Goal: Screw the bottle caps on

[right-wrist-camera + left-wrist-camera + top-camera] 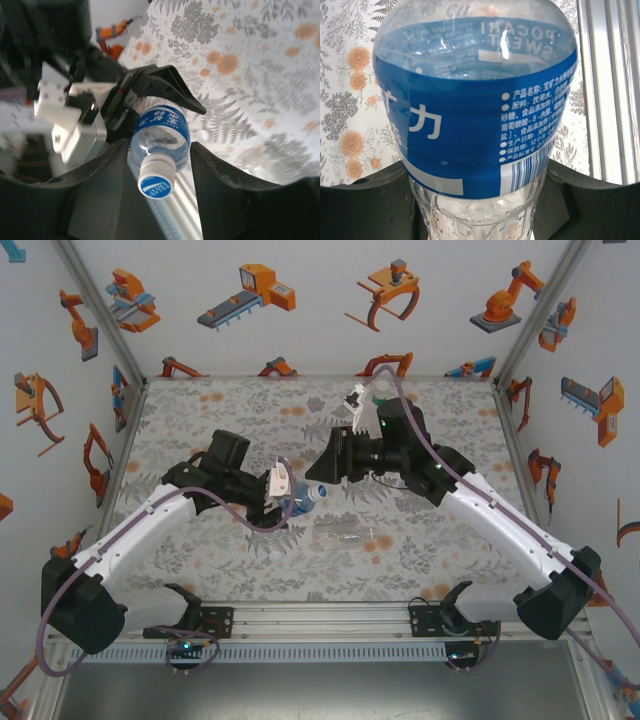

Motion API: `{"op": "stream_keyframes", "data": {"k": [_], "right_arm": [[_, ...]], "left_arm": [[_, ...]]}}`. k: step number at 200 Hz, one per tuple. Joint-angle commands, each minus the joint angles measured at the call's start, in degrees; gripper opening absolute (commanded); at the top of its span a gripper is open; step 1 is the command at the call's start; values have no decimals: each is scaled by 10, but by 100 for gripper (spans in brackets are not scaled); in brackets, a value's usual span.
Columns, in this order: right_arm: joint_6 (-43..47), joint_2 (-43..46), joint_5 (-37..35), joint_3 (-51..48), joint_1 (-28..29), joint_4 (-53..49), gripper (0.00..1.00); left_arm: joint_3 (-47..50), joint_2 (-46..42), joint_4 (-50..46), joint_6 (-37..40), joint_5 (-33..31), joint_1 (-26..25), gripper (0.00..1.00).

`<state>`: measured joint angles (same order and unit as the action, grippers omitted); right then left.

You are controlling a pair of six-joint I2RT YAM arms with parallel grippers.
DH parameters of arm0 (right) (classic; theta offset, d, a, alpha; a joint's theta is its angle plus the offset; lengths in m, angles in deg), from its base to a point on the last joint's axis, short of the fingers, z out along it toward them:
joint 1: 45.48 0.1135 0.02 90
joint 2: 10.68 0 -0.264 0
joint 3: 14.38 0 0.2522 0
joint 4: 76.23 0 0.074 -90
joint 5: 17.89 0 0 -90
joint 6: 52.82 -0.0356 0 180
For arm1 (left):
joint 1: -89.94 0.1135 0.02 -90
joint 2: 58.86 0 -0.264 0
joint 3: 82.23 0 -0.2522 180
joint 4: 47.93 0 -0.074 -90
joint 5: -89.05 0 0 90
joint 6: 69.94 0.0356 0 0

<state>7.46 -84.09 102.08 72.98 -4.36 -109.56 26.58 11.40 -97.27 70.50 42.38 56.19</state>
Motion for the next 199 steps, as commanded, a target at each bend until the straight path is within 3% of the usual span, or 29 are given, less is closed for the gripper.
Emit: {"op": "stream_keyframes", "data": {"k": [1,33,78,106,199], "right_arm": [[238,0,79,29,-2,-2,51],[484,14,177,33,-2,-38,51],[721,19,221,25,-1,-109,51],[768,22,235,4,-1,-92,51],[779,21,250,-13,0,-86,40]], "left_arm": [[-12,-11,2,14,25,-1,0],[-11,-12,2,15,25,-1,0],[-10,-17,2,17,27,-1,0],[-8,-18,2,17,27,-1,0],[-9,-21,2,18,30,-1,0]]}}
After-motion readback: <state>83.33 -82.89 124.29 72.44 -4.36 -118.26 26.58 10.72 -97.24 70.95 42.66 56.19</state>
